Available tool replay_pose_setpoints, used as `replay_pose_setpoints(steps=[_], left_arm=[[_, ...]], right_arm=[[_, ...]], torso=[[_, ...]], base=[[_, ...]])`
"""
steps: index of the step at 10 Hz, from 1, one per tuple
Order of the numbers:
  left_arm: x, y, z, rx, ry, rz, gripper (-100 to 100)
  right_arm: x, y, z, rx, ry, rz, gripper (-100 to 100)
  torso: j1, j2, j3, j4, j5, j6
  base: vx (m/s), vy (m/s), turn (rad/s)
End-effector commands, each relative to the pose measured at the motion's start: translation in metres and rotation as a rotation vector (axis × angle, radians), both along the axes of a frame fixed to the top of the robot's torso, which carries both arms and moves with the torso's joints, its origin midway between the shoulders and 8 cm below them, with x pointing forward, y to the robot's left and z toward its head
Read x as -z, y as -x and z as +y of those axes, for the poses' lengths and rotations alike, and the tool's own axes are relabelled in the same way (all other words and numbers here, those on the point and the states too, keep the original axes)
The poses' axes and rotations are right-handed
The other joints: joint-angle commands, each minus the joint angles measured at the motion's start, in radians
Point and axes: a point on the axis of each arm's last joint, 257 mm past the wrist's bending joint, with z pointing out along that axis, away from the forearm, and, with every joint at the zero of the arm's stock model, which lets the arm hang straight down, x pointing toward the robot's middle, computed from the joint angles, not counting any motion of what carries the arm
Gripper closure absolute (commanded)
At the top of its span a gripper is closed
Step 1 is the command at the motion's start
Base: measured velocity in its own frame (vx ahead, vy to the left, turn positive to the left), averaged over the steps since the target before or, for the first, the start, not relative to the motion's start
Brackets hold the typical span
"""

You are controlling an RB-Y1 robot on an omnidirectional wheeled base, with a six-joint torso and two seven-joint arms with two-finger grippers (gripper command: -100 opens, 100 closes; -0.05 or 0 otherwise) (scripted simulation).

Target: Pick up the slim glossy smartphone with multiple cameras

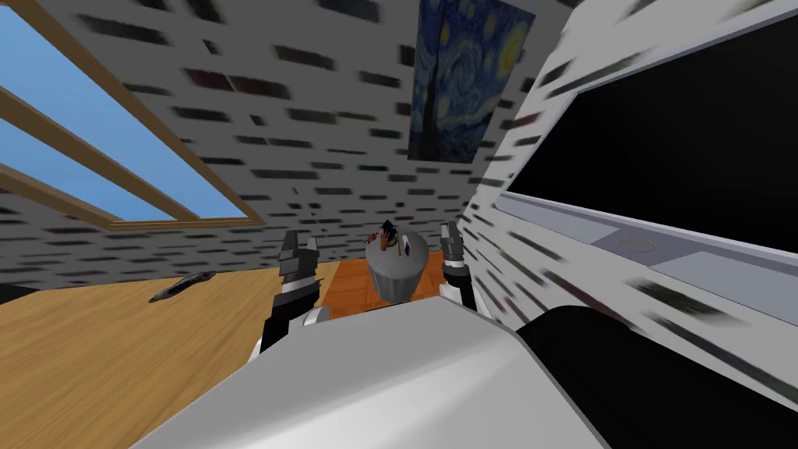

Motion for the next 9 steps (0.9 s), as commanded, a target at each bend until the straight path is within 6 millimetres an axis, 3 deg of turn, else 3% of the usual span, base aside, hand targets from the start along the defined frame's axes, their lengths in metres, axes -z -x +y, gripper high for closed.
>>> replay_pose_setpoints(steps=[1, 5, 9], left_arm=[[0.000, 0.000, 0.000, 0.000, 0.000, 0.000, 0], [0.000, 0.000, 0.000, 0.000, 0.000, 0.000, 0], [0.000, 0.000, 0.000, 0.000, 0.000, 0.000, 0]], right_arm=[[0.014, -0.002, 0.002, -0.013, 0.034, 0.041, -100], [0.061, -0.001, -0.001, -0.024, 0.100, 0.172, -100], [0.133, 0.012, -0.009, -0.034, 0.194, 0.369, -100]], torso=[[0.000, 0.000, 0.000, 0.000, 0.000, 0.000], [0.003, 0.005, 0.003, 0.001, 0.001, 0.000], [0.005, 0.006, 0.004, 0.001, 0.001, 0.000]], base=[[-0.027, 0.030, 0.240], [-0.071, 0.062, 0.265], [-0.078, 0.088, 0.433]])
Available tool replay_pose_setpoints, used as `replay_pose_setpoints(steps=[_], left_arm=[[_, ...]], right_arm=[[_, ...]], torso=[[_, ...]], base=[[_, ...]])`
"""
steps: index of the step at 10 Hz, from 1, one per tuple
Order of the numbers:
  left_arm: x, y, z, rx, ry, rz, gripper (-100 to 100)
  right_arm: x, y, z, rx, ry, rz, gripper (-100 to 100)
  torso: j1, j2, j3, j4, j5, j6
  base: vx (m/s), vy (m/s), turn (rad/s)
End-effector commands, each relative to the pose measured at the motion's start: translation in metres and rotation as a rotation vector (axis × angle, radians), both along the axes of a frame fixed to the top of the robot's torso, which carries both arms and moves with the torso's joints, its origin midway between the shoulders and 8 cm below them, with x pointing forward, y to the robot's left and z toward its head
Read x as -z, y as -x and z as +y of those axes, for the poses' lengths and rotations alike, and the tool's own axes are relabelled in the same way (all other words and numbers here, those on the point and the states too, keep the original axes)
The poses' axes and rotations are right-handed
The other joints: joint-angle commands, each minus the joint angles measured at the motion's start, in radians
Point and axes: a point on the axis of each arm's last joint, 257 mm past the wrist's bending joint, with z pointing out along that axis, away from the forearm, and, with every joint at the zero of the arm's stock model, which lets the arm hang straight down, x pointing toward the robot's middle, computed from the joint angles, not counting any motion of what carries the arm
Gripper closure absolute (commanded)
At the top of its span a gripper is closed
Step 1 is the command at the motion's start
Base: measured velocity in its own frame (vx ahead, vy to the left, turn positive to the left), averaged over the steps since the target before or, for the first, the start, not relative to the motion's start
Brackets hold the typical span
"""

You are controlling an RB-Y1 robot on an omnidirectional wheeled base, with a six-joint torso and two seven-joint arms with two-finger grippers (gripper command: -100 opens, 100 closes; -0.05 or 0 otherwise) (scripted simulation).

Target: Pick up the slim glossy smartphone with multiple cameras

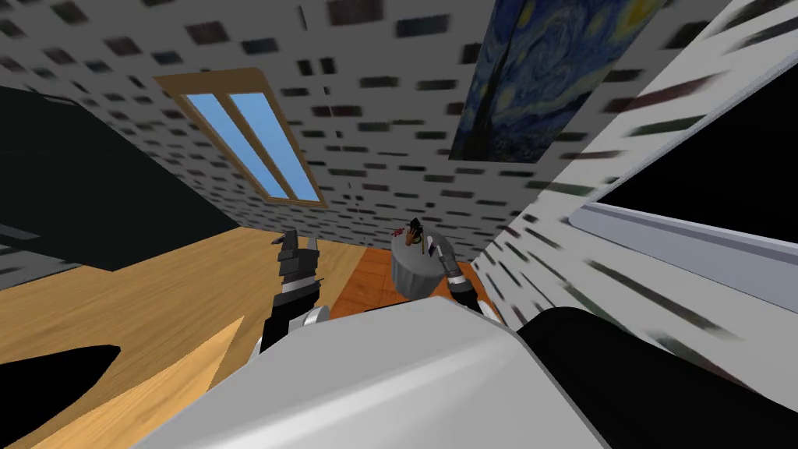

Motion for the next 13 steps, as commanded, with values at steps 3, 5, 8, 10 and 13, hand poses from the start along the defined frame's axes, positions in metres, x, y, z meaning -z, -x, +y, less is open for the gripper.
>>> replay_pose_setpoints(steps=[3, 5, 8, 10, 13], left_arm=[[0.000, 0.000, 0.000, 0.000, 0.000, 0.000, 0], [0.000, 0.000, 0.000, 0.000, 0.000, 0.000, 0], [0.000, 0.000, 0.000, 0.000, 0.000, 0.000, 0], [0.000, 0.000, 0.000, 0.000, 0.000, 0.000, 0], [0.000, 0.000, 0.000, 0.000, 0.000, 0.000, 0]], right_arm=[[0.054, 0.021, -0.008, -0.016, 0.083, 0.152, -100], [0.096, 0.040, -0.015, -0.039, 0.162, 0.274, -100], [0.141, 0.071, -0.026, -0.075, 0.258, 0.417, -100], [0.162, 0.087, -0.032, -0.098, 0.310, 0.487, -100], [0.200, 0.125, -0.047, -0.153, 0.421, 0.625, -100]], torso=[[-0.003, -0.001, -0.001, 0.000, -0.001, 0.000], [-0.002, -0.001, 0.000, 0.000, 0.000, 0.000], [-0.002, 0.000, 0.000, 0.000, 0.000, 0.001], [-0.006, -0.002, -0.001, 0.000, -0.001, 0.000], [-0.006, -0.002, -0.001, 0.000, -0.001, 0.001]], base=[[-0.051, 0.058, 0.314], [-0.049, 0.087, 0.488], [-0.047, 0.074, 0.383], [-0.011, 0.025, 0.340], [-0.020, 0.028, 0.324]])
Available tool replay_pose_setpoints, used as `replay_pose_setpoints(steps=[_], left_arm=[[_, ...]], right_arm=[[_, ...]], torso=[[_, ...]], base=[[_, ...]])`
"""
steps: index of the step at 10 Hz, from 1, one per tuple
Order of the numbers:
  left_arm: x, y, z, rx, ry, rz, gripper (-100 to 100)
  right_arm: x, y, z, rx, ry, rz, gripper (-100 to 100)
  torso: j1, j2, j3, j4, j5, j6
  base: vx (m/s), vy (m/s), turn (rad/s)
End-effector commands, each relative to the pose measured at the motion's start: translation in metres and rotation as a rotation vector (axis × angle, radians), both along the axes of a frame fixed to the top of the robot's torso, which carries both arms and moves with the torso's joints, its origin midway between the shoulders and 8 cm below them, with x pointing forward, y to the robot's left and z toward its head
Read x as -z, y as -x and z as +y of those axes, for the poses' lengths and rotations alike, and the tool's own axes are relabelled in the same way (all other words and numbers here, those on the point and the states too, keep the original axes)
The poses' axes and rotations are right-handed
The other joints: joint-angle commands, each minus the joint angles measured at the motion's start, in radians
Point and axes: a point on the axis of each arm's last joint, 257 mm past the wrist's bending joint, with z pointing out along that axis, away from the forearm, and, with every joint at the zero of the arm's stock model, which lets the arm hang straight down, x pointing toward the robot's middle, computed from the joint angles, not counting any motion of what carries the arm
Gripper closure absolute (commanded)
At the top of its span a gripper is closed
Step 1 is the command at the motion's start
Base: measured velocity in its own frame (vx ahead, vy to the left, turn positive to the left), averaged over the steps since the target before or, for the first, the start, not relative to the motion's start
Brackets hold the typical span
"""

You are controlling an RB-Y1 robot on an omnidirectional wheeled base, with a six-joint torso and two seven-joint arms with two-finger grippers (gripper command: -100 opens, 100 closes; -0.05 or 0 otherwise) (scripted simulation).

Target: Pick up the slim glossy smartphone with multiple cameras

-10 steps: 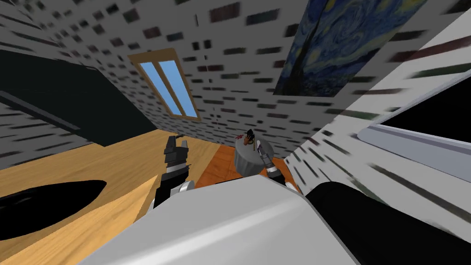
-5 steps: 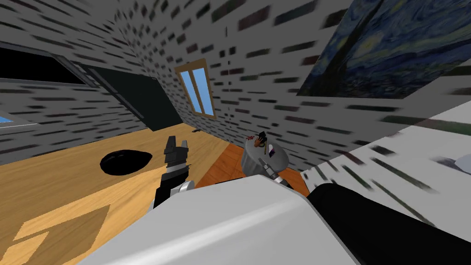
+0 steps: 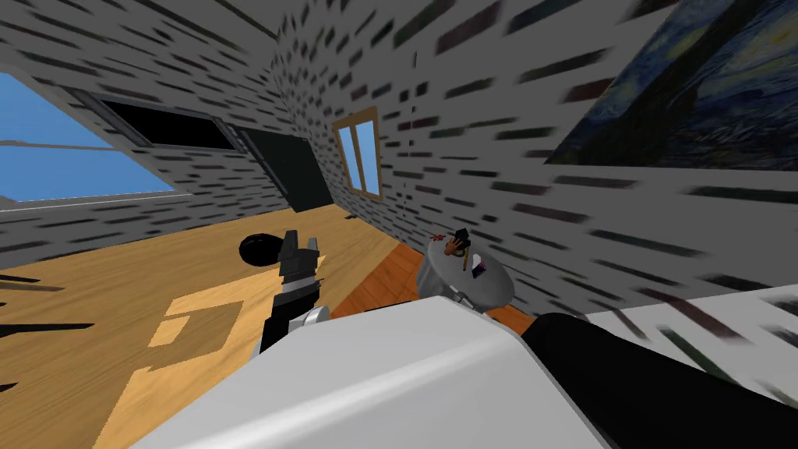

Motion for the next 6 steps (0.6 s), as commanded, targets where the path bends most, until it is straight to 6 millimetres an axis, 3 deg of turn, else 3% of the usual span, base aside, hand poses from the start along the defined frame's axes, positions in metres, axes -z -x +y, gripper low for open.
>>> replay_pose_setpoints(steps=[1, 2, 3, 4, 5, 6], left_arm=[[0.000, 0.000, 0.000, 0.000, 0.000, 0.000, 0], [0.000, 0.000, 0.000, 0.000, 0.000, 0.000, 0], [0.000, 0.000, 0.000, 0.000, 0.000, 0.000, 0], [0.000, 0.000, 0.000, 0.000, 0.000, 0.000, 0], [0.000, 0.000, 0.000, 0.000, 0.000, 0.000, 0], [0.000, 0.000, 0.000, 0.000, 0.000, 0.000, 0]], right_arm=[[0.019, 0.023, -0.010, -0.033, 0.059, 0.081, -100], [0.019, 0.024, -0.011, -0.048, 0.069, 0.086, -100], [0.034, 0.044, -0.020, -0.072, 0.114, 0.151, -100], [0.034, 0.045, -0.021, -0.087, 0.124, 0.156, -100], [0.047, 0.066, -0.031, -0.114, 0.169, 0.219, -100], [0.047, 0.066, -0.032, -0.130, 0.180, 0.224, -100]], torso=[[0.000, 0.000, 0.000, 0.000, 0.000, 0.000], [0.000, 0.000, 0.000, 0.000, 0.000, -0.001], [-0.001, 0.000, 0.000, 0.000, 0.000, 0.001], [-0.001, 0.000, 0.000, 0.000, 0.000, 0.000], [-0.001, 0.000, 0.000, 0.000, 0.000, 0.001], [-0.002, 0.000, 0.000, 0.000, 0.000, 0.000]], base=[[-0.021, 0.019, 0.411], [-0.015, 0.002, 0.154], [-0.017, 0.010, 0.307], [-0.014, 0.000, 0.157], [-0.017, 0.001, 0.253], [-0.014, -0.006, 0.206]])
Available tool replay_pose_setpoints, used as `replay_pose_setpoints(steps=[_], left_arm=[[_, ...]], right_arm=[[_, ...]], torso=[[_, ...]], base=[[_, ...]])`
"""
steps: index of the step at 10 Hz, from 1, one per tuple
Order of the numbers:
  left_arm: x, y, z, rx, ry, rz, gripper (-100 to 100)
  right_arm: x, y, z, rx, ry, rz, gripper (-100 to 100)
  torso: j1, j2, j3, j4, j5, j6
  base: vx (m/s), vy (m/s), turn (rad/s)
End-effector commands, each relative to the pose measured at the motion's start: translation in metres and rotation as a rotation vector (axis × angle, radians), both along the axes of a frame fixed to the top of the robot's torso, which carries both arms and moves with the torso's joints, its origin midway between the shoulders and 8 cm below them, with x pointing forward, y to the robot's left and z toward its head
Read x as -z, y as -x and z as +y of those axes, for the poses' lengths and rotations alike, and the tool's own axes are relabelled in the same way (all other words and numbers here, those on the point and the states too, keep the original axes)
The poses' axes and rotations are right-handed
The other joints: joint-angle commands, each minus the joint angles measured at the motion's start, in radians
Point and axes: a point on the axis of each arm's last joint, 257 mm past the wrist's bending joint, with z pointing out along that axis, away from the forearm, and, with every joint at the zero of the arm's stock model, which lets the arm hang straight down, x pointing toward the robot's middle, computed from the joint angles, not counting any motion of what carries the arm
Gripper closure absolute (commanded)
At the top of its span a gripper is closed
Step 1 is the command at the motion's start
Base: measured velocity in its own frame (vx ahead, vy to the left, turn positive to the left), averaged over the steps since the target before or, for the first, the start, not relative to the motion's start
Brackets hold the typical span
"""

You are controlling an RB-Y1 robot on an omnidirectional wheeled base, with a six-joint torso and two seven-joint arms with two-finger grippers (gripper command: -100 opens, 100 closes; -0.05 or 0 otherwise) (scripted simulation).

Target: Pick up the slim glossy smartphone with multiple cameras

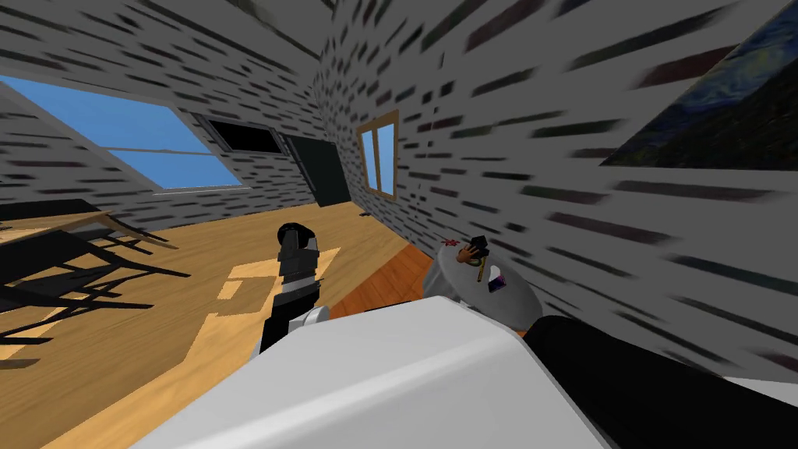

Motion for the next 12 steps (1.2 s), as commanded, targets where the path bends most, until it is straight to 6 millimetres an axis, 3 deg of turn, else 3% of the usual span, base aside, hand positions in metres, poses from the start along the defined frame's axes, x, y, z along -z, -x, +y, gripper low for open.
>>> replay_pose_setpoints(steps=[1, 2, 3, 4, 5, 6, 7, 8, 9, 12], left_arm=[[0.000, 0.000, 0.000, 0.000, 0.000, 0.000, 0], [0.000, 0.000, 0.000, 0.000, 0.000, 0.000, 0], [0.000, 0.000, 0.000, 0.000, 0.000, 0.000, 0], [0.000, 0.000, 0.000, 0.000, 0.000, 0.000, 0], [0.000, 0.000, 0.000, 0.000, 0.000, 0.000, 0], [0.000, 0.000, 0.000, 0.000, 0.000, 0.000, 0], [0.000, 0.000, 0.000, 0.000, 0.000, 0.000, 0], [0.000, 0.000, 0.000, 0.000, 0.000, 0.000, 0], [0.000, 0.000, 0.000, 0.000, 0.000, 0.000, 0], [0.000, 0.000, 0.000, 0.000, 0.000, 0.000, 0]], right_arm=[[0.013, 0.026, -0.013, -0.045, 0.059, 0.074, -100], [0.012, 0.026, -0.015, -0.059, 0.066, 0.079, -100], [0.022, 0.046, -0.026, -0.093, 0.113, 0.138, -100], [0.021, 0.046, -0.028, -0.109, 0.122, 0.143, -100], [0.029, 0.065, -0.040, -0.145, 0.167, 0.200, -100], [0.028, 0.065, -0.042, -0.161, 0.176, 0.205, -100], [0.034, 0.084, -0.054, -0.197, 0.221, 0.258, -100], [0.033, 0.083, -0.057, -0.218, 0.232, 0.264, -100], [0.037, 0.100, -0.069, -0.254, 0.275, 0.313, -100], [0.037, 0.113, -0.088, -0.333, 0.339, 0.371, -100]], torso=[[0.000, 0.000, 0.000, 0.000, 0.000, 0.000], [0.000, 0.000, 0.000, 0.000, 0.000, -0.001], [0.000, 0.000, 0.000, 0.000, 0.000, 0.000], [-0.001, 0.000, 0.000, 0.000, 0.000, -0.001], [-0.001, 0.000, 0.000, 0.000, 0.000, 0.000], [-0.001, 0.000, 0.000, 0.000, 0.000, 0.000], [-0.001, 0.000, 0.000, 0.000, 0.000, 0.000], [-0.002, 0.000, 0.000, 0.000, 0.000, 0.000], [-0.002, 0.000, 0.000, 0.000, -0.001, 0.000], [-0.002, 0.000, 0.000, 0.000, -0.001, 0.000]], base=[[-0.016, -0.007, 0.327], [-0.016, -0.012, 0.143], [-0.020, -0.010, 0.296], [-0.014, -0.020, 0.139], [-0.021, -0.016, 0.269], [-0.023, -0.022, 0.136], [-0.020, -0.027, 0.230], [-0.022, -0.036, 0.138], [-0.028, -0.037, 0.260], [-0.025, -0.033, 0.149]])
